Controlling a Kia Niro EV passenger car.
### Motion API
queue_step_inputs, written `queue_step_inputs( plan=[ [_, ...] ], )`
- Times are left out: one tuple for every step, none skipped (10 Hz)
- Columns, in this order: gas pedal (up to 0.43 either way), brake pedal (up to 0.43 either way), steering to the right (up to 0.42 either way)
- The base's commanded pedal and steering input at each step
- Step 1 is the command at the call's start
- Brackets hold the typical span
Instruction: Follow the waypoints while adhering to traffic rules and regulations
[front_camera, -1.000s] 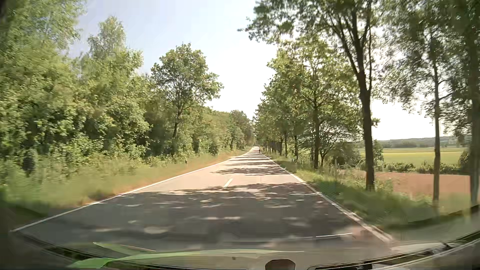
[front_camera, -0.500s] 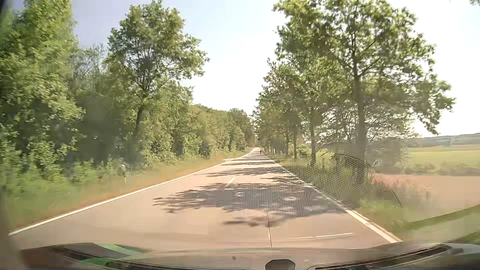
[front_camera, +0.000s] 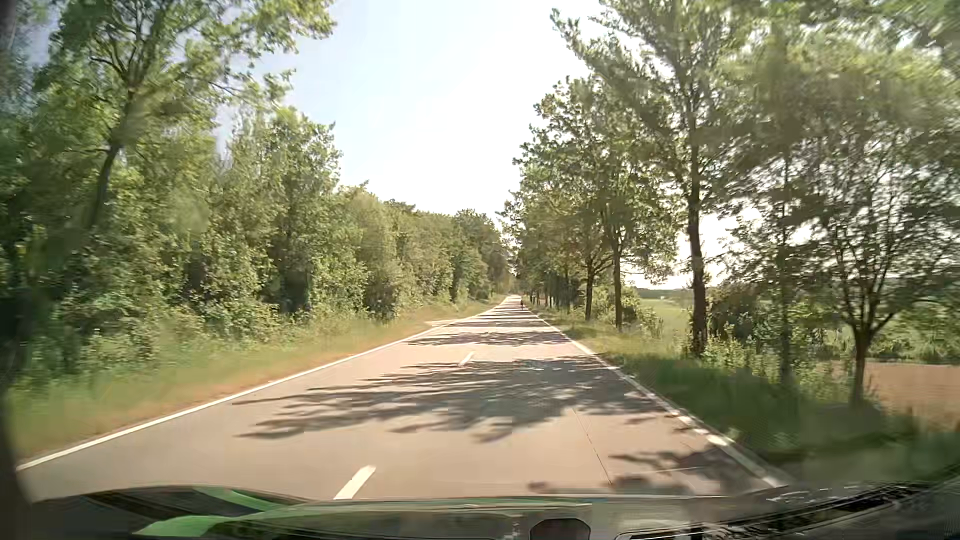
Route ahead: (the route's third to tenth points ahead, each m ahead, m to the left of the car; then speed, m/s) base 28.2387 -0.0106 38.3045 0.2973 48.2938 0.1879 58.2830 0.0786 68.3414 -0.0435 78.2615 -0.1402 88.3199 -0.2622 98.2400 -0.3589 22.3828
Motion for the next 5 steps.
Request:
queue_step_inputs(
  plan=[
    [0.209, 0.0, -0.004],
    [0.209, 0.0, -0.004],
    [0.209, 0.0, -0.004],
    [0.209, 0.0, -0.003],
    [0.197, 0.0, -0.003]
  ],
)
